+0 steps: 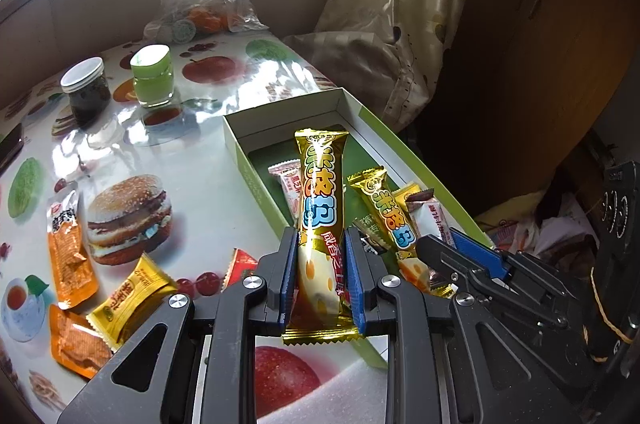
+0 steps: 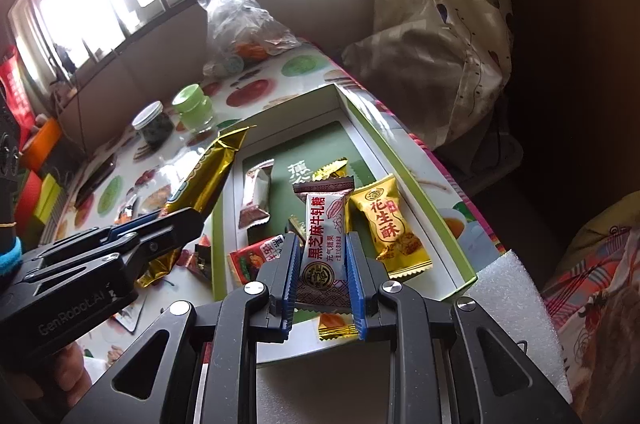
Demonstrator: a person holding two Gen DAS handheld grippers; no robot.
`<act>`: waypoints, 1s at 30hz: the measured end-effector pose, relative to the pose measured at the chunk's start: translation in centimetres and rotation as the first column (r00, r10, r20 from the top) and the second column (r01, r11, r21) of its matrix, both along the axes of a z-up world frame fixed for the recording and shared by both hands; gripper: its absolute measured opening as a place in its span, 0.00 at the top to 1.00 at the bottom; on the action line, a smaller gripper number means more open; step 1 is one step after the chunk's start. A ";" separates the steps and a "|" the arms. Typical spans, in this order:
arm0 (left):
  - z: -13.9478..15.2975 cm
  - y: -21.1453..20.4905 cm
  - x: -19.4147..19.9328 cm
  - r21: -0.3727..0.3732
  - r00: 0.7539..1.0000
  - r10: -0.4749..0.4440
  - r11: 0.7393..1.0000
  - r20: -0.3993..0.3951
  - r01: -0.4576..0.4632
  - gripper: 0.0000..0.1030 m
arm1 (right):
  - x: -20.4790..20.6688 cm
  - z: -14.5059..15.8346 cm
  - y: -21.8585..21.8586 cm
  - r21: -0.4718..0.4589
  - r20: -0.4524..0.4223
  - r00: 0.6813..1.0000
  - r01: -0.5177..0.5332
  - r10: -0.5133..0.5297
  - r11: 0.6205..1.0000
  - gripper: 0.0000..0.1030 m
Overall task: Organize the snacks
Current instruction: 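Carry the nougat candy and gold bar in both grippers over the green box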
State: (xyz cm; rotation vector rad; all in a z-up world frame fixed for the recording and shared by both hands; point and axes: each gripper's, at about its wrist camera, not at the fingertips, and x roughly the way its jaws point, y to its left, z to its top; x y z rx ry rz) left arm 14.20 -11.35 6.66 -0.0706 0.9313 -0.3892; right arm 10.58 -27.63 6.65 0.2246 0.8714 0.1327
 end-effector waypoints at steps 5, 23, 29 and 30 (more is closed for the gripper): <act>-0.5 -0.8 0.3 0.001 1.000 -0.010 1.000 -0.010 0.010 0.77 | 0.2 -0.5 -0.3 -0.011 -0.008 1.000 0.005 -0.005 1.000 0.79; -2.0 -2.5 1.5 0.023 0.999 -0.022 0.999 -0.041 0.023 0.77 | 0.8 -1.4 -1.0 -0.049 -0.011 0.999 0.032 -0.033 0.998 0.79; -2.5 -2.7 1.7 0.018 0.998 -0.021 1.000 -0.056 0.022 0.77 | 0.9 -1.8 -1.3 -0.045 -0.010 0.999 0.040 -0.040 0.998 0.79; -2.5 -2.7 1.7 0.016 0.998 -0.023 1.000 -0.058 0.024 0.77 | 0.9 -1.8 -1.3 -0.045 -0.009 0.999 0.040 -0.041 0.998 0.79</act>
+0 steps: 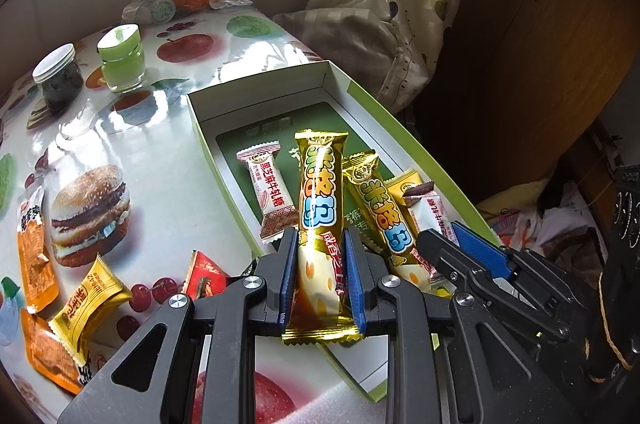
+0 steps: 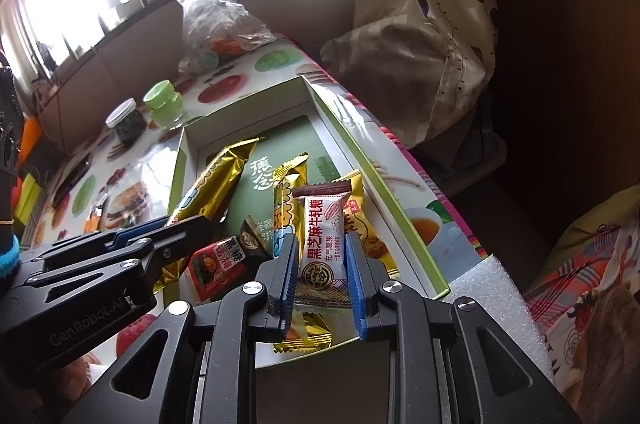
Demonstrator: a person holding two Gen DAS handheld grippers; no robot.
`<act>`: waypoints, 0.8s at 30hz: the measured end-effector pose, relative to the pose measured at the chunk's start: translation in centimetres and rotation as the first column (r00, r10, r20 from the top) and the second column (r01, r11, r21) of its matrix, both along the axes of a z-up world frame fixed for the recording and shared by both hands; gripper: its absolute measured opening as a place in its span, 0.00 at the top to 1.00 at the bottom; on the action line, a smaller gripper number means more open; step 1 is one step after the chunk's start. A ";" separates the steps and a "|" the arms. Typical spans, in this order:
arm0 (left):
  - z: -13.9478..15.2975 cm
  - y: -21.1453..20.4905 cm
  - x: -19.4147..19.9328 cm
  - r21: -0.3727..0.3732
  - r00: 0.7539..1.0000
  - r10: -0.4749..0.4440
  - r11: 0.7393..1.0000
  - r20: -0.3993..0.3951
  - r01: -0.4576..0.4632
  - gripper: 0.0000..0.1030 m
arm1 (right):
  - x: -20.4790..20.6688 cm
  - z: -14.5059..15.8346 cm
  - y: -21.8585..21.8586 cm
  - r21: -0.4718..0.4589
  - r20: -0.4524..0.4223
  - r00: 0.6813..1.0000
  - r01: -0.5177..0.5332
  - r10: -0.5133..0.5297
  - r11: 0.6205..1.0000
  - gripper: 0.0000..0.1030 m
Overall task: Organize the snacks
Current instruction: 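Carry the nougat candy and gold bar in both grippers over the green box, then open the left gripper to drop the gold bar while the right releases the nougat candy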
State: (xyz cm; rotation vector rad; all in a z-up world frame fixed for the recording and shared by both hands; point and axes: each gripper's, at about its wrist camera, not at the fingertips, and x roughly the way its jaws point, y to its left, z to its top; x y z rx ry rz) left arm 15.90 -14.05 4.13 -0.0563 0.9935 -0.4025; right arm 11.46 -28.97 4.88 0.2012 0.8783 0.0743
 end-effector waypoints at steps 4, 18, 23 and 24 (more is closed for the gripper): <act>-0.2 -0.2 0.0 0.007 1.000 -0.007 1.000 -0.005 0.007 0.77 | 0.0 0.0 0.0 -0.003 0.001 1.000 -0.002 0.002 1.000 0.79; 0.6 0.2 -0.3 0.002 1.000 0.005 1.000 0.014 -0.005 0.66 | 0.1 0.2 0.1 -0.002 -0.004 1.000 -0.004 0.004 1.000 0.71; 0.9 0.5 -0.5 -0.002 1.000 0.006 1.000 0.019 -0.006 0.65 | -0.1 0.5 0.3 -0.014 0.000 1.000 0.004 -0.004 1.000 0.66; 1.0 0.6 -0.6 -0.003 1.000 0.006 1.000 0.021 -0.006 0.65 | -0.2 0.5 0.4 -0.015 0.001 1.000 0.005 -0.005 1.000 0.66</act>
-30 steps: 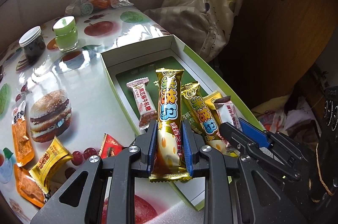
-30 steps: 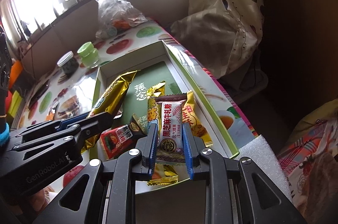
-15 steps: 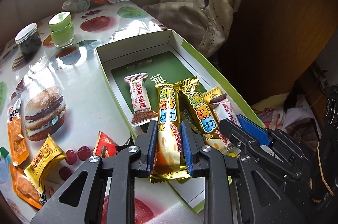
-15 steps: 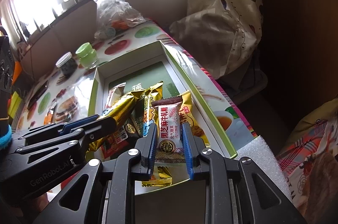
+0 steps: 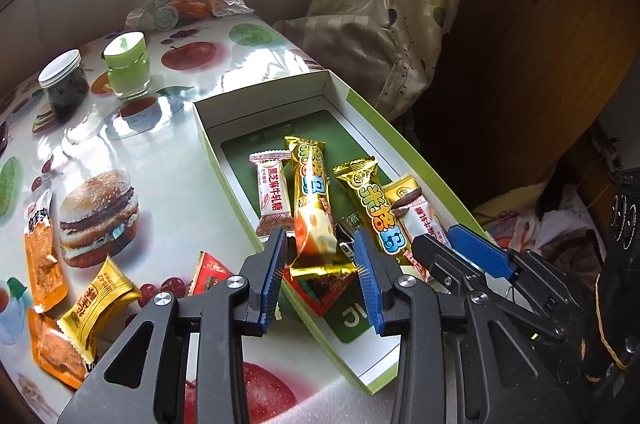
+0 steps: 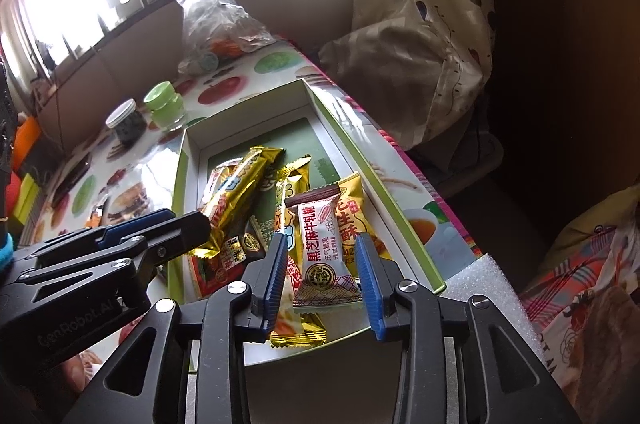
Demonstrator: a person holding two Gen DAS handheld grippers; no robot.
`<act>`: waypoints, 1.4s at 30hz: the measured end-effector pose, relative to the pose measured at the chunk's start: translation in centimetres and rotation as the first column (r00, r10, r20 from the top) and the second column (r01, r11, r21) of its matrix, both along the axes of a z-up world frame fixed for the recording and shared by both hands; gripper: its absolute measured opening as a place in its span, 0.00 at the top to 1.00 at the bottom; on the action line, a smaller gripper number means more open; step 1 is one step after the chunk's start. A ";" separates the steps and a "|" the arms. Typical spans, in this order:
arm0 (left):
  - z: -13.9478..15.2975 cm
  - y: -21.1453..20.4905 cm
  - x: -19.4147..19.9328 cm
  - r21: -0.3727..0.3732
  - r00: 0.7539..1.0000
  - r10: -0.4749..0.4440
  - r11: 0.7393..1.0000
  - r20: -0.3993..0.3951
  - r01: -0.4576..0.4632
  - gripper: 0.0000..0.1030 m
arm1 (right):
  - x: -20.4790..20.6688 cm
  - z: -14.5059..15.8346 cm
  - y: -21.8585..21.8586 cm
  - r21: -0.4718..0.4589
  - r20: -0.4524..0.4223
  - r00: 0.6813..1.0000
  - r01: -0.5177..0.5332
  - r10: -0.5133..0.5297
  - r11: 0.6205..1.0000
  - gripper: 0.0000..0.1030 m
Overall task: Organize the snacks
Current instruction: 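Open the left gripper to drop the gold bar while the right releases the nougat candy, then move both open grippers back from the box to the snack pile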
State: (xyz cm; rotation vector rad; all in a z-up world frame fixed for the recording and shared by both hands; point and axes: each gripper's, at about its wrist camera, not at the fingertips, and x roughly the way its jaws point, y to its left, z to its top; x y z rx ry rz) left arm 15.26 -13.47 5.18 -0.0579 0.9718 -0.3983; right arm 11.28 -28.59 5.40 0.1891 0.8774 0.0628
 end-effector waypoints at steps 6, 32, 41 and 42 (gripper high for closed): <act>0.8 0.3 -0.7 -0.008 1.000 0.001 1.000 0.020 -0.001 0.61 | -0.5 0.5 0.1 -0.009 0.008 1.000 0.004 -0.004 1.000 0.65; 2.6 7.0 -4.7 0.003 0.988 0.129 0.992 0.088 -0.130 0.56 | -2.3 2.4 4.2 -0.019 0.057 0.997 -0.051 0.052 0.999 0.58; 1.4 11.2 -5.7 -0.017 0.972 0.227 0.974 0.057 -0.227 0.49 | -2.4 2.3 6.8 -0.028 0.053 0.992 -0.110 0.111 0.994 0.57; 1.3 11.7 -5.8 -0.022 0.970 0.237 0.972 0.053 -0.236 0.49 | -2.4 2.3 7.1 -0.029 0.053 0.992 -0.116 0.117 0.993 0.57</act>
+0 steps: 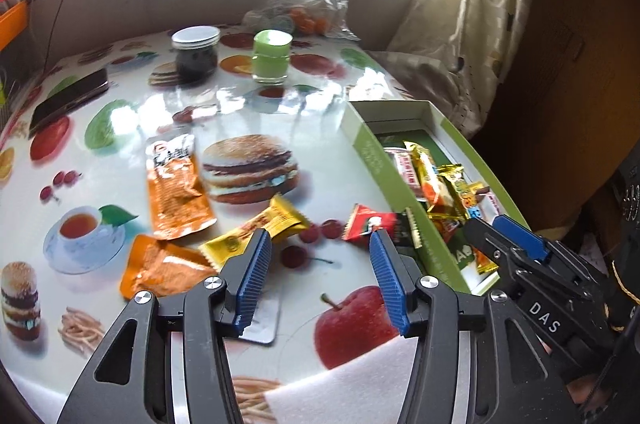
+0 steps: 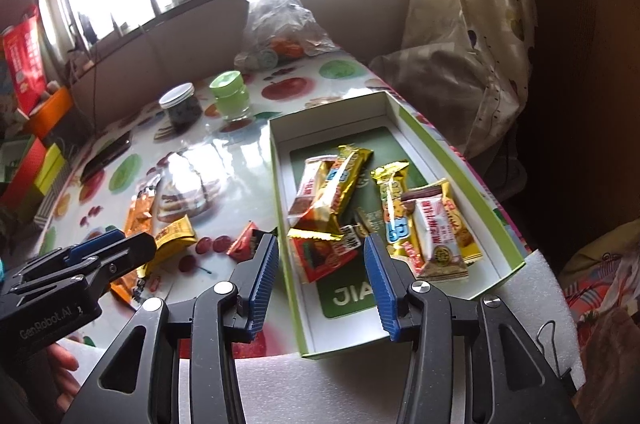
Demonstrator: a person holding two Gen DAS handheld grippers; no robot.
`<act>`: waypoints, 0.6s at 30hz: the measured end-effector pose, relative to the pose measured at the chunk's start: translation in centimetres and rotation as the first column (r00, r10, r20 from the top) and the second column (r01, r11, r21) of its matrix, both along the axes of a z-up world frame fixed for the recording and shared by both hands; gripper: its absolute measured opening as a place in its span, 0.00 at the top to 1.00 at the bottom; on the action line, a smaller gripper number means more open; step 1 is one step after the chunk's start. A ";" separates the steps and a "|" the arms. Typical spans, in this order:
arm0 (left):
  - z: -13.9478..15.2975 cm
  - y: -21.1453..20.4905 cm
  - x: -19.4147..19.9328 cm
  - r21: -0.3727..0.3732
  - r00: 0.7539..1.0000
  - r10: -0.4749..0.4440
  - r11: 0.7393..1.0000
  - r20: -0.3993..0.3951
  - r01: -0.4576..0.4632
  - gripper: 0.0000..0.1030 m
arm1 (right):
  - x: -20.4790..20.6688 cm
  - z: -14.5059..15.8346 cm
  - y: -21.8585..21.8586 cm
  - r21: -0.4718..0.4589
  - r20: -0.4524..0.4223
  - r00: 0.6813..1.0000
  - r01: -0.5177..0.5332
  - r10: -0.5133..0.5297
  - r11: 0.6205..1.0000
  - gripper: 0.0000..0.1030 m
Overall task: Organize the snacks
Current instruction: 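Move both open grippers back from the box to the snack pile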
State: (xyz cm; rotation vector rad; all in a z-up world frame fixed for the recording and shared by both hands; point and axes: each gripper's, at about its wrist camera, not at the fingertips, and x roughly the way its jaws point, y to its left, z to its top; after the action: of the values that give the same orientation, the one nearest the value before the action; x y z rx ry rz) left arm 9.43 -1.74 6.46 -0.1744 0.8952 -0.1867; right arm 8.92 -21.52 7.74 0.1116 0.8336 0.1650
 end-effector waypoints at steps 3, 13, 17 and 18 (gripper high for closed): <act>-0.4 1.2 -0.2 0.005 0.999 0.031 0.999 -0.009 -0.031 0.49 | 0.1 -0.1 0.8 -0.008 0.000 1.000 -0.018 0.018 1.000 0.57; -2.1 5.1 -1.1 0.003 0.993 0.110 0.994 -0.049 -0.110 0.49 | 0.8 -1.1 5.1 -0.156 -0.011 0.968 -0.249 0.250 0.956 0.55; -2.8 6.4 -1.4 0.005 0.989 0.133 0.991 -0.062 -0.133 0.49 | 1.1 -1.8 7.1 -0.227 -0.040 0.926 -0.374 0.375 0.899 0.55; -3.0 6.7 -1.4 0.005 0.988 0.140 0.990 -0.065 -0.140 0.49 | 1.2 -1.9 7.4 -0.240 -0.050 0.914 -0.402 0.402 0.884 0.55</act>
State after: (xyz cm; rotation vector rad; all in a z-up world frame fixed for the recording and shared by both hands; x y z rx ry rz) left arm 8.06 4.96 3.50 -0.2433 0.9447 -0.0507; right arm 10.11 -14.09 5.79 -0.3005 0.8623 0.4515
